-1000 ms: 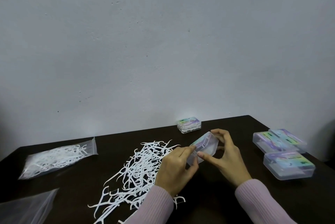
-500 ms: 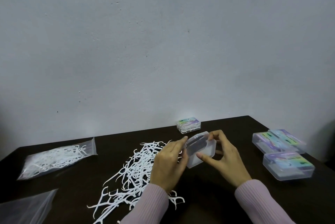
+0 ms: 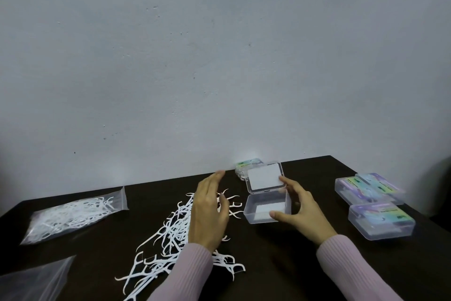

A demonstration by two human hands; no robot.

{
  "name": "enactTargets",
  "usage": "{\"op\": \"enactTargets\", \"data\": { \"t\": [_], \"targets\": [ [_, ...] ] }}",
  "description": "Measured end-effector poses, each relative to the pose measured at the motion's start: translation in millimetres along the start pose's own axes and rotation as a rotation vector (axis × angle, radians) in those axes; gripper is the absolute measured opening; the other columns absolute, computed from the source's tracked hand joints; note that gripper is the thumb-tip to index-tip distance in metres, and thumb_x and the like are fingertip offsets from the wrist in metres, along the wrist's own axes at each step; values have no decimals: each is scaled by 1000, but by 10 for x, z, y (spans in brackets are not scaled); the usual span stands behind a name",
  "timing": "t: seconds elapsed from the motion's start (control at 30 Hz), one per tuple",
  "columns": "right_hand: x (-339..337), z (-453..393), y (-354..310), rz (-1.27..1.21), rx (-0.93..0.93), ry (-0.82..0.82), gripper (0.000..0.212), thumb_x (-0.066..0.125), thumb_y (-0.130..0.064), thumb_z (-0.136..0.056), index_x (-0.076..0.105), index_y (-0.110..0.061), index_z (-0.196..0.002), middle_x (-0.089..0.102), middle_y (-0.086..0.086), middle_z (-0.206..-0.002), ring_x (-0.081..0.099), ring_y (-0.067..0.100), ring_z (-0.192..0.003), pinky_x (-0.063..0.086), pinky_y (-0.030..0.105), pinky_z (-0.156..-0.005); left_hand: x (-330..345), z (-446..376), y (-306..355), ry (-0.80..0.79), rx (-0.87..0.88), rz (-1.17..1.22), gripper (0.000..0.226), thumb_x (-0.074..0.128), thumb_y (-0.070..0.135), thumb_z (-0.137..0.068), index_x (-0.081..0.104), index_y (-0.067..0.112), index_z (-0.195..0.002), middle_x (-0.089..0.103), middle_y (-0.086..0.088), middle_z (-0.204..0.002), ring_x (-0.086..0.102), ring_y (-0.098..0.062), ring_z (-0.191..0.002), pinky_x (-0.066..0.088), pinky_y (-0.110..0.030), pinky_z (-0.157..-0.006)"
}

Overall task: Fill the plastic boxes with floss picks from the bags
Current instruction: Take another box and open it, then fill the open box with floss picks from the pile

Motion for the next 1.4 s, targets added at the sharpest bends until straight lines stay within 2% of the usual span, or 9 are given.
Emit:
{"op": "enactTargets", "data": {
  "t": [0.27,0.43,0.53,0.63,0.97,1.07,1.2,1.27,1.4],
  "targets": [
    [43,-90,347,2,194,-89,79,74,-7,-75,30,-19,-139,41,7,-139,40,22,-127,38,37,-104,-62,28,-72,-1,-37,3,52,55,-6,-84,50,16,-131,51,6,-127,39,4,-116,20,2,-99],
    [38,-62,385,154,199,-37,67,73,-15,-76,37,-24,-132,31,9,-138,32,24,-129,35,39,-106,-120,99,-157,-30,-73,-11,50,54,-2,-87,50,20,-131,46,13,-125,39,4,-118,25,-7,-100],
    [-3,-22,280,214,134,58,52,71,-19,-78,44,-25,-121,31,6,-130,29,21,-126,33,36,-105,-161,149,-229,-68,-92,-12,49,54,-2,-87,50,22,-130,47,13,-124,40,4,-116,22,3,-95],
    [85,19,130,263,25,61,42,70,-19,-78,45,-26,-111,37,-1,-117,35,16,-119,36,30,-99,-202,184,-290,-120,-109,-7,47,54,0,-88,50,25,-128,49,12,-126,42,2,-118,26,-6,-99],
    [945,365,-383,386,-325,-248,38,68,-28,-79,45,-30,-109,42,-10,-106,40,2,-98,33,5,-79,-543,544,-820,-504,-236,-55,34,59,35,-90,46,39,-121,44,21,-128,37,7,-120,33,-29,-109],
    [1168,411,-369,477,-336,-350,56,69,-40,-76,42,-28,-124,38,-9,-123,36,2,-114,34,19,-102,-709,662,-933,-605,-317,-40,68,63,64,-71,39,39,-129,34,25,-128,29,4,-126,29,-28,-111],
    [1429,427,-285,539,-283,-490,85,67,-43,-78,17,-26,-145,7,-10,-152,11,9,-140,20,35,-116,-726,988,-1156,-909,-464,-153,141,56,90,-37,-4,31,-150,-6,10,-156,-11,-9,-143,3,-39,-118],
    [1500,406,-270,505,-288,-518,79,64,-36,-83,17,-23,-145,3,-8,-155,9,9,-142,14,28,-117,-665,1102,-1182,-1001,-424,-217,149,52,94,-33,-20,29,-147,-23,7,-155,-24,-10,-140,-10,-43,-116],
    [1556,333,-355,505,-379,-476,50,61,-30,-87,41,-21,-132,26,-4,-148,26,7,-135,15,14,-107,-580,1149,-1206,-1023,-383,-269,143,39,97,-39,-23,25,-146,-26,6,-154,-30,-6,-136,-22,-45,-111]
  ]
}}
Point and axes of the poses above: each hand's wrist, its own z-axis away from the middle knuckle, its own x-axis out of the palm, y = z × x, the point moved 9 cm from there along -z, towards the middle knuckle
